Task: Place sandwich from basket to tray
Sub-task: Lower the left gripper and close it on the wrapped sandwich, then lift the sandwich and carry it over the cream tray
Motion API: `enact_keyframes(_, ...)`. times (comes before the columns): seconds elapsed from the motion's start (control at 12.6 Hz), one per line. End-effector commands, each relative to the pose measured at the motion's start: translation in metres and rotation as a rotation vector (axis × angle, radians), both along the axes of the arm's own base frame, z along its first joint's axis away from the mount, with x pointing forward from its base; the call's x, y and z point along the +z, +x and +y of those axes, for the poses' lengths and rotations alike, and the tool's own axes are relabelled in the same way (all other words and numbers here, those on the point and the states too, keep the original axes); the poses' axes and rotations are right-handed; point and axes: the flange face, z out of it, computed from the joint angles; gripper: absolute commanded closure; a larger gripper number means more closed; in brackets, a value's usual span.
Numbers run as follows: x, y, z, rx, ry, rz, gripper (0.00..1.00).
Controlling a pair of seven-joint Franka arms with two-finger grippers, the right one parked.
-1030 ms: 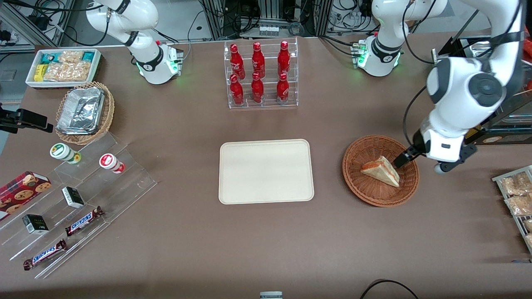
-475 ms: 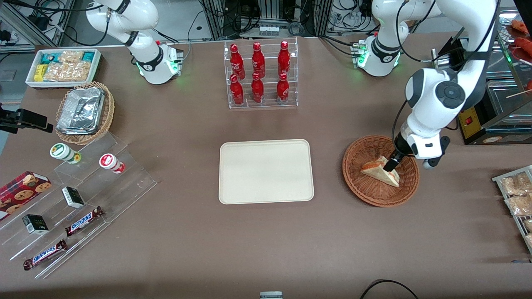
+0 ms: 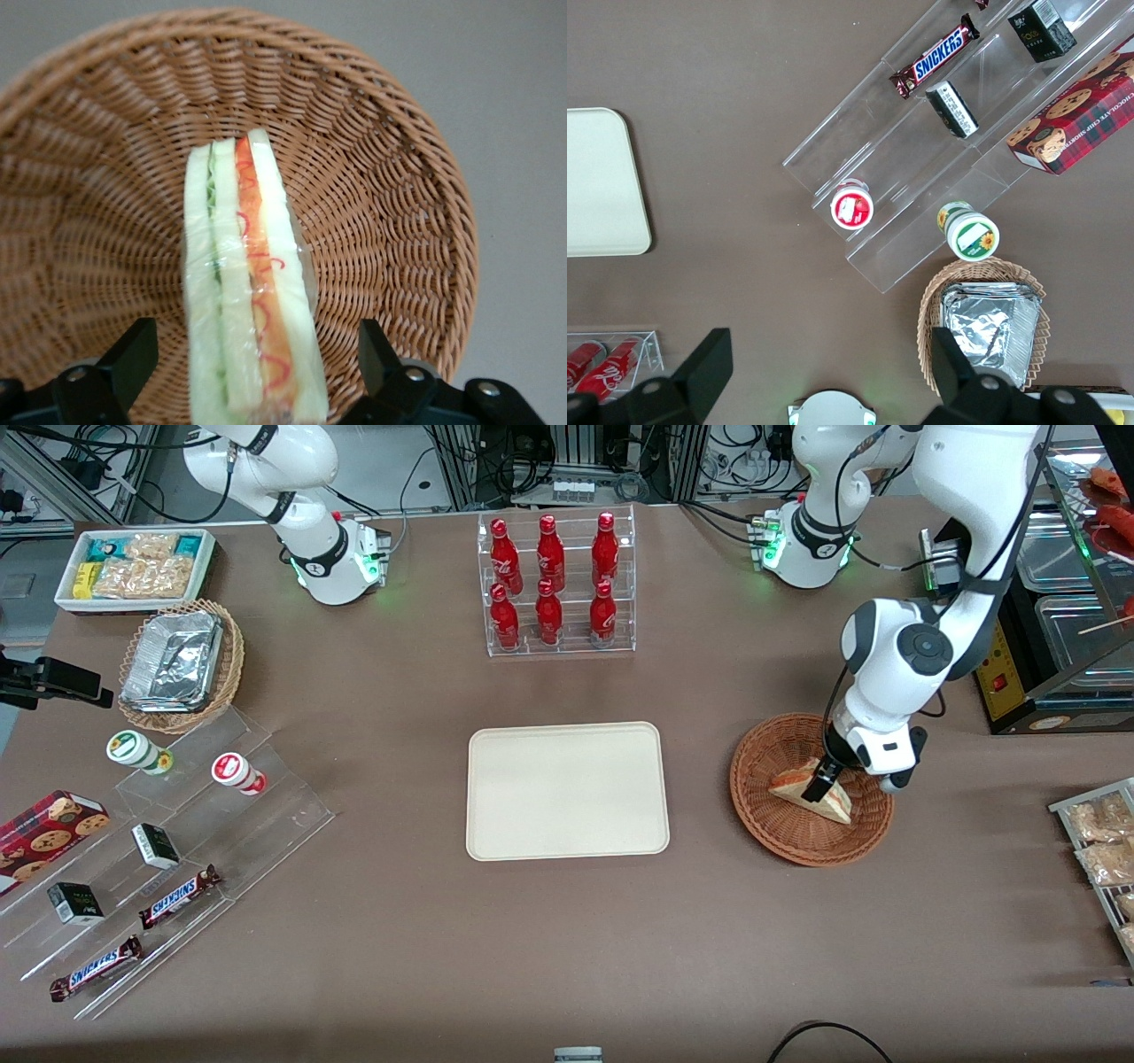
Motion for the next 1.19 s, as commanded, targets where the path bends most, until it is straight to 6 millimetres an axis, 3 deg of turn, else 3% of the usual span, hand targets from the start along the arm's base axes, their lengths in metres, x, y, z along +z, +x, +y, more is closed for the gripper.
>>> enact_keyframes(0.0,-0.011,0.004,-0.01,0.026,-0.023,-0.021,0.17)
enact_keyframes(0.16,-0.009,0.004,-0.01,0.017,-0.02,-0.023,0.93)
enact_keyframes(0.24,-0.005,0.004,-0.01,0.006,-0.015,-0.026,1.0)
enact_keyframes(0.4,0.015,0.003,-0.01,-0.015,0.007,-0.01,1.0)
enact_keyframes(0.63,0.081,0.016,-0.014,-0.082,0.109,0.081,1.0)
enact_keyframes(0.87,0.175,0.055,-0.095,-0.202,0.158,0.203,1.0)
enact_keyframes(1.03,0.206,0.067,-0.142,-0.381,0.181,0.209,1.0)
enact_keyframes(1.11,0.207,0.066,-0.16,-0.451,0.178,0.219,1.0)
